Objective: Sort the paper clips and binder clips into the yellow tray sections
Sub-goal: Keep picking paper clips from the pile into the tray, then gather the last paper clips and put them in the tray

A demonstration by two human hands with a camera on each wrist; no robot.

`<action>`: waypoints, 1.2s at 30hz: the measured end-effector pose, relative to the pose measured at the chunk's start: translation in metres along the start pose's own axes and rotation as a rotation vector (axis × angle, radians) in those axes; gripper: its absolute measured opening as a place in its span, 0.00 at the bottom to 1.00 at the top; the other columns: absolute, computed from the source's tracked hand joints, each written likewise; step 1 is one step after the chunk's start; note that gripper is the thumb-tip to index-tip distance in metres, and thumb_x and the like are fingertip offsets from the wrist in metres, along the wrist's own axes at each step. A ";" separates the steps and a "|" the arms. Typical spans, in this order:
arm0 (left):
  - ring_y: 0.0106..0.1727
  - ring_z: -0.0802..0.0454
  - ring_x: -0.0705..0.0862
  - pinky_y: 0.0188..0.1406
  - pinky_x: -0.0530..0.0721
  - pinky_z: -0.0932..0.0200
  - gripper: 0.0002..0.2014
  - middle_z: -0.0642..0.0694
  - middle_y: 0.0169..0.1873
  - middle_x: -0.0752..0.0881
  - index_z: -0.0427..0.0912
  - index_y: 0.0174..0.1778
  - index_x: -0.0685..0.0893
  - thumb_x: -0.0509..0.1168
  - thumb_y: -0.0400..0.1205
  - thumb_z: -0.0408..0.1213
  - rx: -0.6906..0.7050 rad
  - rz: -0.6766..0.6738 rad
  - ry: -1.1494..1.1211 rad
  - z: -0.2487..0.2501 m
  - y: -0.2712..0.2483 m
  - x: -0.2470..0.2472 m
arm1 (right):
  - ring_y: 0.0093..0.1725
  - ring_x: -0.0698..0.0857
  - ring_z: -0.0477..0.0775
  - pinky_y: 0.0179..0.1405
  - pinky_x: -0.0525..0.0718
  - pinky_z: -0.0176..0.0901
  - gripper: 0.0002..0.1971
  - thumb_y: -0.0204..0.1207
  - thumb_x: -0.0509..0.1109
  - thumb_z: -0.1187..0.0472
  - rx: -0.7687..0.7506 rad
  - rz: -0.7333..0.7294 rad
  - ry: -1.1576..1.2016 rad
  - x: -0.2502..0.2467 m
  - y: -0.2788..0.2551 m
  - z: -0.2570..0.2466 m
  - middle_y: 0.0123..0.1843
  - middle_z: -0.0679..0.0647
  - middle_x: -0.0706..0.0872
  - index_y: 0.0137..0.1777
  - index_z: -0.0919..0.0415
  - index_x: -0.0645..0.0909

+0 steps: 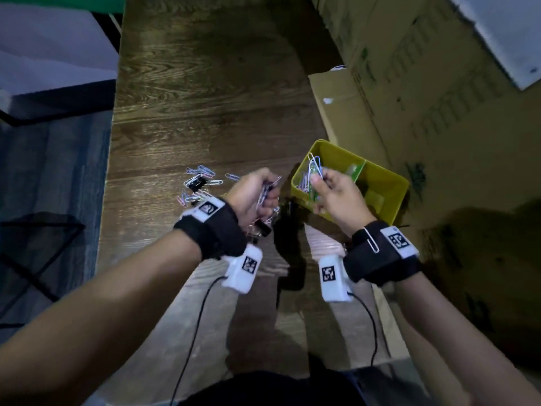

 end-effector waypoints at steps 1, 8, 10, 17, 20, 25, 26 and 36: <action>0.19 0.56 0.59 0.16 0.51 0.68 0.12 0.50 0.20 0.64 0.46 0.27 0.65 0.51 0.77 0.36 0.014 0.006 0.006 0.010 0.011 0.017 | 0.21 0.79 0.41 0.23 0.77 0.40 0.12 0.85 0.60 0.61 0.006 0.030 0.011 -0.008 0.009 -0.001 0.34 0.53 0.78 0.37 0.56 0.74; 0.33 0.44 0.81 0.35 0.82 0.51 0.06 0.40 0.29 0.81 0.39 0.33 0.85 0.67 0.70 0.37 0.077 0.168 0.300 0.029 0.069 0.074 | 0.53 0.85 0.67 0.58 0.82 0.55 0.13 0.81 0.62 0.57 0.192 0.164 -0.372 -0.040 0.062 0.021 0.52 0.67 0.88 0.49 0.63 0.85; 0.43 0.44 0.84 0.49 0.83 0.48 0.13 0.37 0.39 0.84 0.38 0.43 0.89 0.67 0.71 0.43 0.058 0.159 0.438 0.024 0.079 0.075 | 0.62 0.81 0.67 0.59 0.77 0.49 0.16 0.82 0.60 0.57 0.254 0.103 -0.508 -0.042 0.065 0.027 0.59 0.68 0.84 0.58 0.67 0.83; 0.48 0.51 0.85 0.50 0.82 0.56 0.08 0.42 0.47 0.87 0.39 0.50 0.86 0.60 0.83 0.32 0.223 0.154 0.443 0.033 0.051 0.049 | 0.64 0.81 0.63 0.67 0.78 0.53 0.16 0.80 0.64 0.58 0.128 0.119 -0.520 -0.041 0.058 0.021 0.62 0.63 0.85 0.66 0.60 0.81; 0.34 0.54 0.86 0.33 0.83 0.62 0.07 0.43 0.37 0.86 0.38 0.46 0.83 0.59 0.83 0.29 0.264 0.200 0.366 0.047 0.023 -0.003 | 0.53 0.84 0.53 0.58 0.80 0.42 0.11 0.77 0.67 0.59 -0.075 0.153 -0.503 -0.021 0.047 -0.001 0.55 0.56 0.87 0.58 0.53 0.85; 0.24 0.59 0.82 0.21 0.79 0.67 0.07 0.42 0.32 0.85 0.40 0.46 0.84 0.63 0.79 0.25 0.215 0.448 0.644 0.048 -0.014 -0.130 | 0.44 0.78 0.44 0.49 0.73 0.34 0.10 0.78 0.66 0.61 -0.339 -0.112 -0.527 0.055 0.026 -0.019 0.51 0.50 0.82 0.57 0.53 0.85; 0.24 0.58 0.81 0.23 0.78 0.66 0.09 0.44 0.31 0.84 0.43 0.46 0.84 0.64 0.78 0.24 0.216 0.461 0.765 0.047 -0.020 -0.146 | 0.46 0.80 0.45 0.51 0.76 0.38 0.10 0.79 0.66 0.60 -0.351 -0.197 -0.576 0.073 0.024 -0.016 0.53 0.50 0.81 0.58 0.53 0.84; 0.57 0.39 0.82 0.60 0.79 0.50 0.26 0.41 0.67 0.73 0.49 0.68 0.77 0.73 0.73 0.38 0.284 0.249 1.416 -0.020 -0.008 -0.186 | 0.74 0.65 0.61 0.73 0.67 0.59 0.29 0.80 0.64 0.54 -0.355 -0.464 -0.978 0.193 0.019 0.026 0.77 0.58 0.64 0.80 0.52 0.60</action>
Point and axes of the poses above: each hand's wrist, its own y-axis towards the middle knuckle, its own x-axis out of the palm, z = x × y, the point moved 6 cm from there along y, towards the middle knuckle
